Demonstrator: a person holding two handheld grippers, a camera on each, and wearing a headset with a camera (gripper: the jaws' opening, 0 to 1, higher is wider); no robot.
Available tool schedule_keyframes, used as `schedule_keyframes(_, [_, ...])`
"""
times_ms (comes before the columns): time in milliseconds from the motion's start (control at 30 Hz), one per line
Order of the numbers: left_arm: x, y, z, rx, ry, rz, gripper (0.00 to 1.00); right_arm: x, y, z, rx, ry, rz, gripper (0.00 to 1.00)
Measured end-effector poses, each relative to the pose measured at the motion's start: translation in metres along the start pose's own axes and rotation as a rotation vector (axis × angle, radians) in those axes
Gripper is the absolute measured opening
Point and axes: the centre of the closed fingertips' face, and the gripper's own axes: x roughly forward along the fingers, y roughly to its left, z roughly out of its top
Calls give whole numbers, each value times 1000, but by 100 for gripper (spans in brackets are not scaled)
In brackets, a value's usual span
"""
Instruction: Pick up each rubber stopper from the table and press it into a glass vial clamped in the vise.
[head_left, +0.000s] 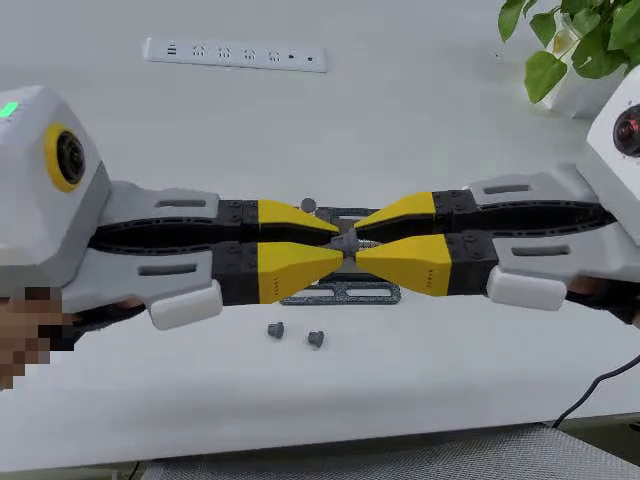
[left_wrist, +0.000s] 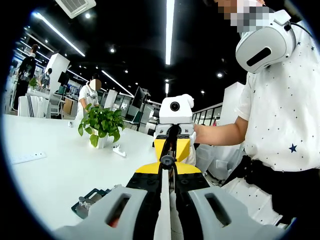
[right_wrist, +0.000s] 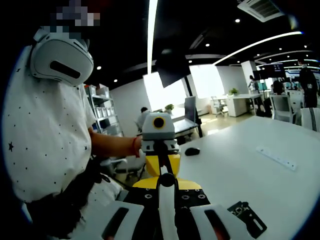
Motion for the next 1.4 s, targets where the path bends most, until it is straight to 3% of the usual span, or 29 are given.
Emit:
schedule_keyframes(200, [-5,5,-1,7,-1,26,8,-3,-9,0,3,21,-16,6])
schedule_keyframes(400, [-13,15,-8,18,12,79,13,-5,-30,-3,9,67,-70,6])
schedule_keyframes(767, [-27,37,-35,66,99,205,34,2,-82,-20,28,203,-195,6])
schedule_keyframes(1000, [-35,51,-54,87,152,271,49,10,-111,-41,-28,379,-260,6])
schedule_keyframes(1200, [-40,61,-71,99,205,307,60,21,-129,-55,-77,501,-279,6])
schedule_keyframes(1400, [-45,67,-83,118,229,332,72,32,-147,-73,-134,619,-275,6])
